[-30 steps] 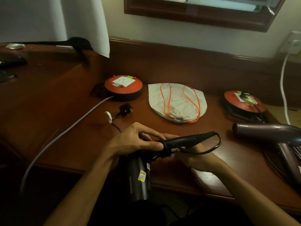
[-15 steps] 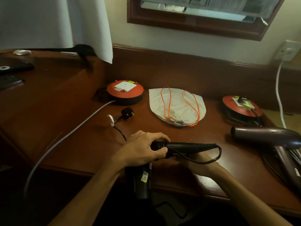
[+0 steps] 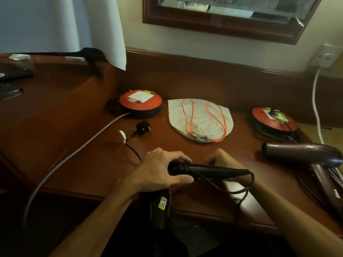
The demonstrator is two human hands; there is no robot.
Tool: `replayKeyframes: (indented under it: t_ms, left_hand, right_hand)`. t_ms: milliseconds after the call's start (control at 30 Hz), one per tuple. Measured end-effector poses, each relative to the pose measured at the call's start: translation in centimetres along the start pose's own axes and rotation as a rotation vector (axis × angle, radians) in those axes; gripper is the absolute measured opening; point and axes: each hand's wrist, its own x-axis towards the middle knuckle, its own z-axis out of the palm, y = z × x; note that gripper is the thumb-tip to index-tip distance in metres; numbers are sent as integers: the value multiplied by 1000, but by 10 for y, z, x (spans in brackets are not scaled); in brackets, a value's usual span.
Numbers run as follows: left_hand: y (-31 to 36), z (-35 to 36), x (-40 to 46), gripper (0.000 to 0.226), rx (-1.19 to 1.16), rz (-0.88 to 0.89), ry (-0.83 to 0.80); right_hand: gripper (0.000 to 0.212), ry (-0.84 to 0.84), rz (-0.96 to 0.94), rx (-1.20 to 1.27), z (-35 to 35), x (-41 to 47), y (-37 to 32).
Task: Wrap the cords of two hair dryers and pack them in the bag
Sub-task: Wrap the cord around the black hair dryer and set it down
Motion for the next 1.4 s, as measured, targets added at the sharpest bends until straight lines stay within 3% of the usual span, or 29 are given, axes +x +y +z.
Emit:
replayKeyframes:
  t_ms: [100,267,433,600,700,800,967,1067,1233,1400]
  left_hand:
    - [3,-1,3,55,10,2,-39]
    - [16,-1,16,58,84,-26,-153]
    - [24,5,29,65,224,-50,-219]
    - [29,8,33,43,352,2,-214]
    - [29,9,35,38,346,-66,-199]
    - [24,6,36,50,298,-121,-131]
    - [21,5,33,56,247,-157,-1]
    - [22,4,32,55,254,-165,-12]
    - [26,4,32,56,277,-160,-46]
    - [27,5,31,59,272,-154,-43]
  right_hand:
    - [42,15,0,-11,-13,2,-23]
    - [50,-209,112,59,-43,6,-48]
    - [18,-426,19,-218,-64,5,-98]
    - [22,-578,47,-357,-56,-12,-121]
    - [24,-482,77,-316,-53,-24,-121]
    - [18,-319,118,-371,-52,-34,-121]
    - [29,-163,184,-436,-39,-55,-106]
    - [28,0,200,-578,-42,-63,-89]
    - [38,180,202,-592,-39,-69,-68]
    - [60,380,199,-658,-40,-69,-54]
